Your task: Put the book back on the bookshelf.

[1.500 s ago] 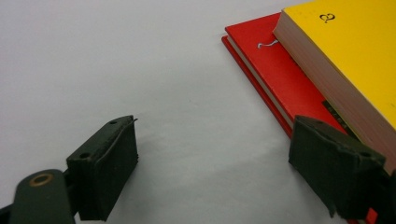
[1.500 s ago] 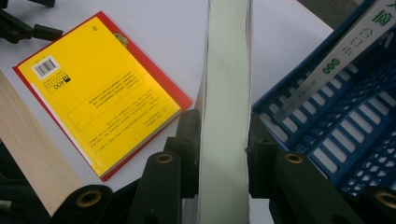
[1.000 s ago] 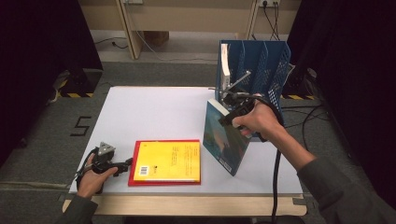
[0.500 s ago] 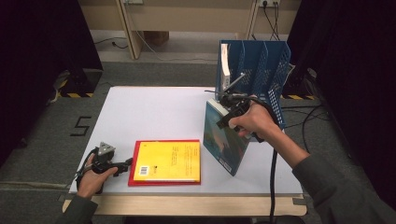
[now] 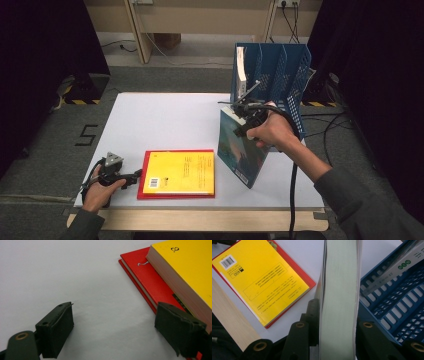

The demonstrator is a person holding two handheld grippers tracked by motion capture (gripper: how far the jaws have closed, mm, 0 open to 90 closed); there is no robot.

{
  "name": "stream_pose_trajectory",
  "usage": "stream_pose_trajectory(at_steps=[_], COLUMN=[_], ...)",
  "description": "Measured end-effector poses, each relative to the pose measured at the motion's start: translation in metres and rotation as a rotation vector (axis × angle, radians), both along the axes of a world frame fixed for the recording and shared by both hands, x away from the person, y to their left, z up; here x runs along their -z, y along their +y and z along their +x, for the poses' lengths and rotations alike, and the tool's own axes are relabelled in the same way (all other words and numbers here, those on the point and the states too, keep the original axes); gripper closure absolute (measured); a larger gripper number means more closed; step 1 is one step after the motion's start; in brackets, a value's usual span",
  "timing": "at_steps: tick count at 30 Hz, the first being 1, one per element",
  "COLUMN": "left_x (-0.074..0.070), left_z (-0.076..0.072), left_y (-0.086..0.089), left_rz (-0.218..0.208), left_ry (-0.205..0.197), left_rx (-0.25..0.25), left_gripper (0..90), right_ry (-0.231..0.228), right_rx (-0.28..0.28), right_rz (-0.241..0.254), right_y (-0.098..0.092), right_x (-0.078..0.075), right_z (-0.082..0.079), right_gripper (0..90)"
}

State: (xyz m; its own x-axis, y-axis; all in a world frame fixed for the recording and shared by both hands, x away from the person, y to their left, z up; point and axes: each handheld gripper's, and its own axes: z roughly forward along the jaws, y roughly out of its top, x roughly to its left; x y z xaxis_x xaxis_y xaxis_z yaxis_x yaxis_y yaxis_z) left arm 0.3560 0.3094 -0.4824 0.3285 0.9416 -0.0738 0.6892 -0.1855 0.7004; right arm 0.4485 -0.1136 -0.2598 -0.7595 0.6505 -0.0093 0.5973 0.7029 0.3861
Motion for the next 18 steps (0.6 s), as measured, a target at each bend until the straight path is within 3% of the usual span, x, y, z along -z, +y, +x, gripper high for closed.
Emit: stream_pose_trajectory(at_steps=[7,18], left_x=[0.0,0.0], left_z=[0.0,0.0], left_y=[0.0,0.0], left_rz=[0.001,0.001], left_ry=[-0.001,0.0], left_rx=[-0.001,-0.001], left_gripper=[14.3,14.3], right_ry=[-0.021,-0.078], right_rx=[-0.006,0.042], right_rz=[0.007,0.022], right_y=[-0.009,-0.04], right_x=[-0.008,-0.04], right_z=[-0.008,-0.016], right_gripper=[74.0,74.0])
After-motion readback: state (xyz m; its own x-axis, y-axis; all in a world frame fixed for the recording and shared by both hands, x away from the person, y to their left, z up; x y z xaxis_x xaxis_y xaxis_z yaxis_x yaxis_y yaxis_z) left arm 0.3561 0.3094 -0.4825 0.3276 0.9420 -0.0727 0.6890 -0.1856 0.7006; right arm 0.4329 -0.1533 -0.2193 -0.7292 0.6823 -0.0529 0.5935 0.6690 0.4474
